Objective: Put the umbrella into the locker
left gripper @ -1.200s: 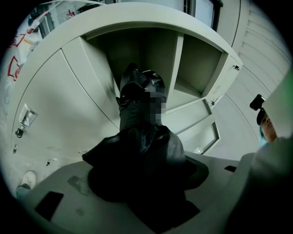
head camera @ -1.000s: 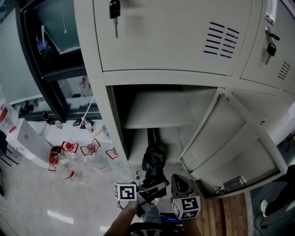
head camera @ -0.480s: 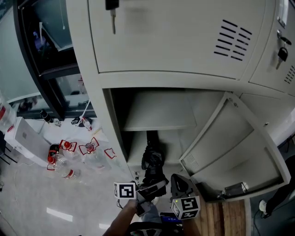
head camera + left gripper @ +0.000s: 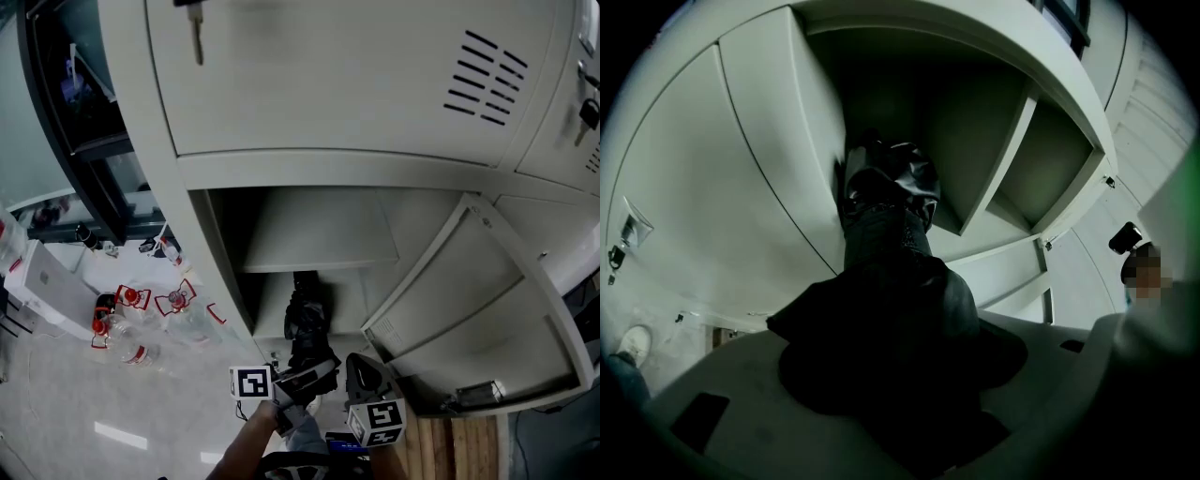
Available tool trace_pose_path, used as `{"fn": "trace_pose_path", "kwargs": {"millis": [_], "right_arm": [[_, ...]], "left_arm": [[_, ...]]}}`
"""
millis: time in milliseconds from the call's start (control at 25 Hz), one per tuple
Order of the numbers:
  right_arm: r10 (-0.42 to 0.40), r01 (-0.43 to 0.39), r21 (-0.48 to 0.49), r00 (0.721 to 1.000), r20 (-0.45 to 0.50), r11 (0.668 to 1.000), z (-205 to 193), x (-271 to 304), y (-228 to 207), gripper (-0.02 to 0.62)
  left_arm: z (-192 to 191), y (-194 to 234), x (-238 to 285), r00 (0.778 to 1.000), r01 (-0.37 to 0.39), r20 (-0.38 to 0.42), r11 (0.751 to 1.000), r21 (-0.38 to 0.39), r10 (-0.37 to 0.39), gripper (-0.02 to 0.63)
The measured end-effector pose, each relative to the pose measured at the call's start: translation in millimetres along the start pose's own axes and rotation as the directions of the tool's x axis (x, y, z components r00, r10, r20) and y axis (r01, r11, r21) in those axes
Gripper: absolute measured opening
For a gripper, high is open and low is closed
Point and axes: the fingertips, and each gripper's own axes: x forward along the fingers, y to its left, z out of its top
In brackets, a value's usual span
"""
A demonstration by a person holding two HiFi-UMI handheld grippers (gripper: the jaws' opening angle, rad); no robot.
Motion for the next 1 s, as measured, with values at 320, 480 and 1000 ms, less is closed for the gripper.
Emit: {"fn": "trace_pose_path", "kwargs": {"millis": [320,480,1000], "right_arm": [[0.013,-0.013,-0.028,1.0,-0.011,1.0,1.4,6.5,4.4,0.0],[0.013,-0.014,-0.029,1.0,-0.019,0.999,0.1,9.1,3.0,0.0],[0.033,-0.033,-0.035,0.999,-0.02,0.999,2.4,16.9,8.4,0.0]], "left_arm": [[17.8,0.5,8.5,1.0,0.025,-0.006,0.999,0.029,-0.025,0.275],[25.3,2.6,12.1,1.0,0.017,0.008,1.0,-0.011,-0.017,0.278],[35.4,2.7,16.8,0.995,0.096,0.035,0.995,-0.024,-0.095,0.287]]}}
